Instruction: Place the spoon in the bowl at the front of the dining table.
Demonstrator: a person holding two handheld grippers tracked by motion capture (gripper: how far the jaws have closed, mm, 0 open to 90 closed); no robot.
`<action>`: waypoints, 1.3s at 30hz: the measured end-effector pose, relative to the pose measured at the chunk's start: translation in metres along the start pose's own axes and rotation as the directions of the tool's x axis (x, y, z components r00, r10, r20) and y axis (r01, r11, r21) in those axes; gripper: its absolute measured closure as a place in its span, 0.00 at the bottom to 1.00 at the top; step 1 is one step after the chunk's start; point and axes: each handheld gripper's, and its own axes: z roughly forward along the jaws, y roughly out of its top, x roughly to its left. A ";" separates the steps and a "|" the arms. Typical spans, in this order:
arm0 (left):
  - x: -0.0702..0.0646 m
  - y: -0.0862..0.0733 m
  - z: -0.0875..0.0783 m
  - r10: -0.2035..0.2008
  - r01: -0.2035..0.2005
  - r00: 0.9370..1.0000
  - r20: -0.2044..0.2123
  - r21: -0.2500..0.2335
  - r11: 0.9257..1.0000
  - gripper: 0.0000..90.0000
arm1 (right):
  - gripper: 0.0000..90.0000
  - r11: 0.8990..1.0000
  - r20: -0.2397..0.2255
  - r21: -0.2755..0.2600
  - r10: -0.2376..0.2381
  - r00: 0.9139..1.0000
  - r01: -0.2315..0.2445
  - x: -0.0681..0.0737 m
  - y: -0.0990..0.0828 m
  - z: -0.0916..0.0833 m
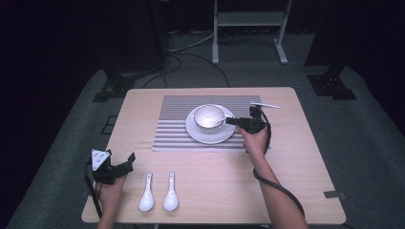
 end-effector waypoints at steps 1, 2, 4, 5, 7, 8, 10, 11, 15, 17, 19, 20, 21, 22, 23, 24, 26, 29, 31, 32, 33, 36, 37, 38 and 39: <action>0.000 0.000 0.000 0.001 -0.001 1.000 0.000 0.001 1.000 0.02 | 0.81 1.000 -0.003 0.004 0.002 1.000 -0.002 -0.001 -0.002 -0.001; 0.000 0.000 0.000 0.001 -0.001 1.000 0.000 0.001 1.000 0.02 | 0.81 1.000 -0.008 0.003 0.000 1.000 0.000 -0.002 -0.004 -0.001; 0.000 0.000 0.000 0.001 -0.001 1.000 -0.002 -0.001 1.000 0.02 | 0.81 1.000 -0.011 0.007 -0.003 1.000 0.003 -0.003 -0.008 -0.003; 0.000 0.000 0.000 0.003 -0.003 1.000 -0.002 -0.001 1.000 0.02 | 0.81 1.000 -0.014 0.011 0.003 1.000 -0.003 -0.003 -0.010 -0.004; 0.000 0.000 0.000 0.003 -0.003 1.000 -0.002 0.000 1.000 0.02 | 0.80 1.000 -0.018 0.017 -0.003 1.000 0.003 -0.004 -0.013 -0.006; 0.000 0.000 0.000 0.003 -0.003 1.000 -0.002 -0.001 1.000 0.02 | 0.80 1.000 -0.022 0.018 -0.004 1.000 0.004 -0.004 -0.014 -0.007; 0.000 0.000 0.000 0.002 -0.002 1.000 -0.003 0.000 1.000 0.02 | 0.79 1.000 -0.029 0.022 -0.010 1.000 0.010 -0.004 -0.016 -0.009; 0.000 0.000 0.000 0.004 -0.004 1.000 -0.003 0.000 1.000 0.02 | 0.79 1.000 -0.030 0.025 -0.013 0.999 0.014 -0.004 -0.017 -0.010; -0.001 0.000 0.000 0.008 -0.008 1.000 -0.004 0.002 1.000 0.02 | 0.79 0.999 -0.038 0.038 -0.027 0.999 0.029 -0.002 -0.021 -0.012; -0.001 0.000 0.000 0.008 -0.008 1.000 -0.004 0.002 1.000 0.02 | 0.78 0.998 -0.039 0.047 -0.034 0.999 0.036 -0.002 -0.023 -0.013; -0.001 0.000 0.000 0.008 -0.008 1.000 -0.004 0.002 1.000 0.02 | 0.78 0.998 -0.043 0.052 -0.041 0.998 0.043 -0.002 -0.025 -0.014; -0.001 0.000 0.000 0.008 -0.008 1.000 -0.004 0.002 1.000 0.02 | 0.78 0.997 -0.046 0.056 -0.041 0.998 0.044 -0.002 -0.027 -0.014; -0.001 0.000 0.000 0.008 -0.008 1.000 -0.004 0.001 1.000 0.02 | 0.78 0.997 -0.047 0.057 -0.044 0.998 0.047 -0.002 -0.029 -0.015; -0.001 0.000 0.000 0.007 -0.007 1.000 -0.004 0.001 1.000 0.02 | 0.77 0.997 -0.050 0.062 -0.046 0.998 0.049 -0.002 -0.030 -0.015; -0.001 0.000 0.000 0.007 -0.007 1.000 -0.005 0.001 1.000 0.02 | 0.77 0.996 -0.050 0.066 -0.049 0.998 0.052 -0.002 -0.032 -0.015; -0.001 0.000 0.000 0.008 -0.008 1.000 -0.004 0.002 1.000 0.02 | 0.76 0.996 -0.049 0.067 -0.052 0.997 0.055 -0.002 -0.033 -0.016; -0.001 0.000 0.000 0.008 -0.008 1.000 -0.005 0.001 1.000 0.02 | 0.76 0.995 -0.048 0.074 -0.058 0.997 0.061 -0.002 -0.035 -0.016; -0.001 0.000 0.000 0.008 -0.008 1.000 -0.005 0.002 1.000 0.02 | 0.76 0.994 -0.047 0.081 -0.066 0.997 0.070 -0.003 -0.038 -0.017; -0.001 0.000 0.000 0.008 -0.008 1.000 -0.004 0.002 1.000 0.02 | 0.75 0.994 -0.045 0.084 -0.071 0.996 0.074 -0.003 -0.040 -0.018; -0.001 0.000 0.000 0.008 -0.008 1.000 -0.004 0.002 1.000 0.02 | 0.75 0.994 -0.048 0.083 -0.071 0.996 0.075 -0.004 -0.041 -0.018; -0.001 0.000 0.000 0.007 -0.007 1.000 -0.004 0.001 1.000 0.02 | 0.75 0.994 -0.051 0.084 -0.069 0.996 0.073 -0.004 -0.042 -0.019; -0.001 0.000 0.000 0.007 -0.007 1.000 -0.005 0.001 1.000 0.02 | 0.74 0.993 -0.056 0.089 -0.074 0.996 0.079 -0.003 -0.044 -0.020; -0.001 0.000 0.000 0.008 -0.008 1.000 -0.005 0.002 1.000 0.02 | 0.74 0.992 -0.055 0.090 -0.080 0.995 0.085 -0.003 -0.045 -0.020; -0.001 0.000 0.000 0.008 -0.008 1.000 -0.005 0.002 1.000 0.02 | 0.74 0.992 -0.054 0.090 -0.084 0.995 0.089 -0.002 -0.046 -0.021; -0.001 0.000 0.000 0.008 -0.008 1.000 -0.005 0.001 1.000 0.02 | 0.74 0.992 -0.057 0.089 -0.084 0.995 0.089 -0.001 -0.047 -0.021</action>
